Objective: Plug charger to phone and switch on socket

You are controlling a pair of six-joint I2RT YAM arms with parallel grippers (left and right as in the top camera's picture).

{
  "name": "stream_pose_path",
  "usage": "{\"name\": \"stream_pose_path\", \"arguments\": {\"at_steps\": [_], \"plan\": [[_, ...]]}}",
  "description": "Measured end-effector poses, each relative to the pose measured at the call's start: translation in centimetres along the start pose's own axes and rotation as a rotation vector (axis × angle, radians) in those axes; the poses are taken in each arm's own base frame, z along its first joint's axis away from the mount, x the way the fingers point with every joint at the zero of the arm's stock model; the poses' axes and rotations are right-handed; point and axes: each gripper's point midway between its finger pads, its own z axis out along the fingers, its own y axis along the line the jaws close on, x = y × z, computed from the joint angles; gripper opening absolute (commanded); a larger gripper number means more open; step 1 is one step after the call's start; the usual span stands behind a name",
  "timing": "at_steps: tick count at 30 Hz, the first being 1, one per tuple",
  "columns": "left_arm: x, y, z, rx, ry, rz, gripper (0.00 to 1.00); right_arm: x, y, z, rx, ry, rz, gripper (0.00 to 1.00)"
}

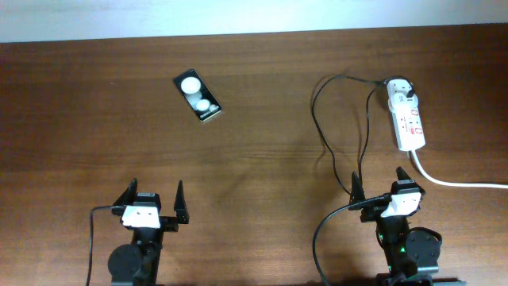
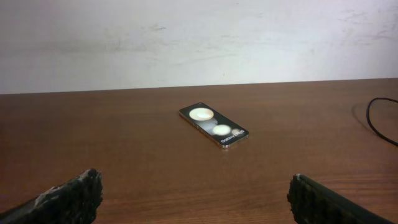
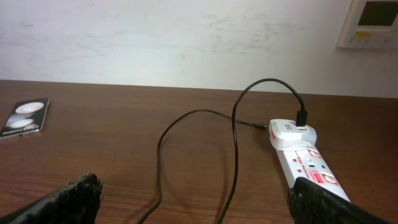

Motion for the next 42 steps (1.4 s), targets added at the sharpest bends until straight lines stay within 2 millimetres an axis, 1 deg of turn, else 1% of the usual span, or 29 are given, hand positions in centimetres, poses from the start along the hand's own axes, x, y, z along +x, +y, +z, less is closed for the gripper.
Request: {"name": "stream_pose_path", "arguments": {"at_steps": [37,38,40,42], "plan": [[0.0,0.0,0.0,0.001,-0.001,0.000,0.99,0.0,0.0,0.0,0.000,0.000,-0.001,0.99],[-0.3,0.0,0.0,0.001,-0.014,0.001,0.99,0.0,0.0,0.0,0.000,0.000,-0.001,0.99],[-2.0,-0.2,-0.1,0.011,-0.082,0.002,0.99,0.0,0.0,0.0,0.000,0.001,0.000,0.99],[-3.6,-0.8,-0.4,0.049,-0.131,-0.013,0.99,0.0,0.0,0.0,0.000,0.000,0.000,0.99]]}}
